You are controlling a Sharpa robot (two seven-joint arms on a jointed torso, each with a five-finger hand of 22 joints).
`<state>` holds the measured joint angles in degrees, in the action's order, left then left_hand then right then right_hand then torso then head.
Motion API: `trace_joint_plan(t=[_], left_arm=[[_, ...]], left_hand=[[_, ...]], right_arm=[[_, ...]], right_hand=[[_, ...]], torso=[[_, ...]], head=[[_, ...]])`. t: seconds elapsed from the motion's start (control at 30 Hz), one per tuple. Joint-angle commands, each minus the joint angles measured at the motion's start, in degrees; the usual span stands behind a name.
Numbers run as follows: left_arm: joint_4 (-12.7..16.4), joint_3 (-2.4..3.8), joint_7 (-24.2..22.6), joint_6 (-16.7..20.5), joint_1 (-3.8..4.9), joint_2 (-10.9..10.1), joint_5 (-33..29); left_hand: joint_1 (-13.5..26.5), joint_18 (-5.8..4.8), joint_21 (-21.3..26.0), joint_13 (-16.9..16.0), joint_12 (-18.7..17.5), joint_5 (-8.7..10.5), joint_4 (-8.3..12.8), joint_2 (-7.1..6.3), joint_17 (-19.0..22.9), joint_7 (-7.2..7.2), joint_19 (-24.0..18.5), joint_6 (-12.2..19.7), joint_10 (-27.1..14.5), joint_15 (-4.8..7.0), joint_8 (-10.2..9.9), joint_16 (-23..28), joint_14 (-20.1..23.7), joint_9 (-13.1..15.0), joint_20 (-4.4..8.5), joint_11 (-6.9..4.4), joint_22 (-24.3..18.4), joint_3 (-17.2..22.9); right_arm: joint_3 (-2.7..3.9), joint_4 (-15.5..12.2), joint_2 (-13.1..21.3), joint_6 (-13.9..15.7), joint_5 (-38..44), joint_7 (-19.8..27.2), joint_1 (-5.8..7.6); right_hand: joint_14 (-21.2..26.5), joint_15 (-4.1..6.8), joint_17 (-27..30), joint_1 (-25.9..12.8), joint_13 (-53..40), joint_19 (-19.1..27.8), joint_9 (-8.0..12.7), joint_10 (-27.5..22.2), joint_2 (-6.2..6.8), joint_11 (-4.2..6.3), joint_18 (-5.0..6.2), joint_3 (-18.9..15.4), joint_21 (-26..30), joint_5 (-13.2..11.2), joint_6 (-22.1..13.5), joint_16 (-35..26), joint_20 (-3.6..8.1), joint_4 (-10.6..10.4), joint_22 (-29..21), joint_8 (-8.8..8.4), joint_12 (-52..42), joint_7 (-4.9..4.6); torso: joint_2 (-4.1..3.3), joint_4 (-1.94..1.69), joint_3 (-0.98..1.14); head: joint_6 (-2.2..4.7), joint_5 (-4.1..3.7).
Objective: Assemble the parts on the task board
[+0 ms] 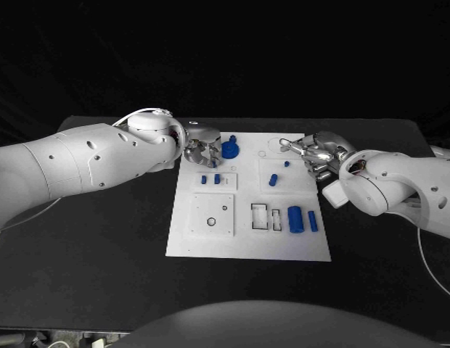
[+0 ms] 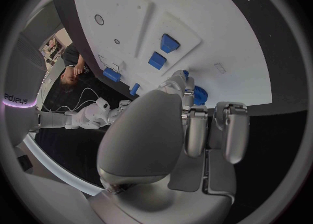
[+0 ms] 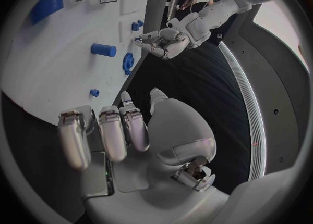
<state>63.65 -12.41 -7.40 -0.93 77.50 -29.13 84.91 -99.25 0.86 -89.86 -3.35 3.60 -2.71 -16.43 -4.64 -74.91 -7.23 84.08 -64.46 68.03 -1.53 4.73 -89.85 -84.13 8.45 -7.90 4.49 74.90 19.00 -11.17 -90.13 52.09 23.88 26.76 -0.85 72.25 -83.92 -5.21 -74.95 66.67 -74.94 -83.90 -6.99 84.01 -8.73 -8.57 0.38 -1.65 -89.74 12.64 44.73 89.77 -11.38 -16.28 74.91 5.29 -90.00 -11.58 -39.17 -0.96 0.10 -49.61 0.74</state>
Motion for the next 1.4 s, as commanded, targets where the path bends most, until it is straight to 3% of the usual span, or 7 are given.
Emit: trace_joint_plan(t=[0.03,0.27,0.63,0.93,1.1,1.4], left_arm=[[-0.07,-0.21,0.92,-3.42,-0.30,0.05,0.78],[-0.15,-0.21,1.39,-4.36,-0.41,0.16,0.79],[-0.23,-0.21,1.93,-4.58,-0.55,0.22,0.79],[-0.26,-0.21,2.44,-4.28,-0.58,0.32,0.79],[-0.27,-0.21,2.08,-3.21,-0.58,0.26,0.79],[-0.29,-0.21,1.99,-0.59,-0.59,0.08,0.79]], left_hand=[[0.19,-0.86,-0.14,-0.06,-0.21,-0.19,-0.07,0.29,-15.09,0.25,5.92,0.62,-0.85,-0.16,-0.47,-0.15,-5.87,-0.10,-0.01,-0.12,15.10,0.36],[-0.02,-0.86,-0.14,-0.07,-0.20,-0.18,0.15,-1.51,-15.09,0.83,5.92,1.68,-2.86,0.27,-0.93,-0.15,-5.87,-0.53,0.02,-0.58,15.10,0.16],[0.11,-0.86,-0.14,-0.07,-0.19,-0.18,0.01,-2.00,-15.09,0.81,5.92,2.27,-3.98,0.28,-0.99,-0.15,-5.87,-0.79,0.04,-0.45,15.10,0.16],[0.53,-0.86,-0.14,-0.08,-0.14,-0.18,-0.07,-3.04,-15.09,0.52,5.92,3.29,-5.65,-0.85,-1.11,-0.15,-5.87,-1.26,-0.12,1.03,15.10,-0.05],[1.24,-0.86,-0.14,-0.11,-0.07,-0.18,-0.10,-3.79,-15.09,1.53,5.92,5.50,-6.60,-1.94,-1.23,-0.15,-5.87,-2.00,-0.72,2.33,15.10,-0.42],[1.75,-0.86,-0.14,-0.11,-0.09,-0.17,-0.07,-4.47,-15.09,2.81,5.92,11.76,-8.17,-2.81,-1.22,-0.15,-5.87,-3.93,-1.75,3.25,15.10,-0.70]], right_arm=[[-0.01,-0.09,-0.04,-0.97,0.15,-0.04,-0.03],[-0.01,-0.14,-0.03,-1.09,0.15,-0.10,-0.04],[-0.01,-0.16,0.02,-1.23,0.16,-0.25,-0.04],[-0.01,-0.10,-0.01,-1.62,0.16,-0.62,-0.04],[-0.01,-0.10,0.00,-1.72,0.17,-0.71,-0.04],[-0.01,-0.04,0.01,-2.05,0.17,-0.85,-0.04]], right_hand=[[-6.08,-0.16,-15.05,0.21,-15.06,-6.10,-0.04,5.99,-0.43,-0.22,-0.38,-0.20,-0.26,0.19,0.37,0.23,-0.29,0.01,15.09,0.32,0.00,-1.22],[-6.08,-0.15,-15.05,0.22,-15.06,-6.10,-0.06,5.99,-0.45,-0.22,-0.38,-0.27,-0.26,0.15,0.45,0.23,-0.28,0.00,15.09,0.38,0.00,-1.23],[-6.08,-0.15,-15.05,0.22,-15.06,-6.10,-0.06,5.99,-0.45,-0.22,-0.38,-0.28,-0.26,0.15,0.46,0.23,-0.28,0.00,15.09,0.38,0.00,-1.23],[-6.08,-0.15,-15.05,0.25,-15.06,-6.10,-0.11,5.99,-0.51,-0.20,-0.38,-0.38,-0.26,0.06,0.73,0.23,-0.26,0.00,15.09,0.55,0.00,-1.20],[-6.08,-0.15,-15.05,0.25,-15.06,-6.10,-0.11,5.99,-0.52,-0.20,-0.38,-0.38,-0.26,0.06,0.74,0.23,-0.26,-0.01,15.09,0.56,0.00,-1.20],[-6.08,-0.14,-15.05,0.23,-15.06,-6.10,-0.12,5.99,-0.55,-0.20,-0.38,-0.40,-0.26,0.06,0.80,0.23,-0.26,-0.03,15.09,0.60,0.00,-1.21]], torso=[[0.00,0.01,-0.02],[-0.02,-0.01,0.00],[-0.03,-0.03,-0.01],[0.02,-0.02,-0.01],[-0.01,-0.04,0.00],[-0.01,-0.02,0.01]], head=[[0.00,0.01],[-0.03,-0.01],[-0.07,-0.05],[0.05,-0.10],[0.09,-0.05],[0.26,-0.04]])
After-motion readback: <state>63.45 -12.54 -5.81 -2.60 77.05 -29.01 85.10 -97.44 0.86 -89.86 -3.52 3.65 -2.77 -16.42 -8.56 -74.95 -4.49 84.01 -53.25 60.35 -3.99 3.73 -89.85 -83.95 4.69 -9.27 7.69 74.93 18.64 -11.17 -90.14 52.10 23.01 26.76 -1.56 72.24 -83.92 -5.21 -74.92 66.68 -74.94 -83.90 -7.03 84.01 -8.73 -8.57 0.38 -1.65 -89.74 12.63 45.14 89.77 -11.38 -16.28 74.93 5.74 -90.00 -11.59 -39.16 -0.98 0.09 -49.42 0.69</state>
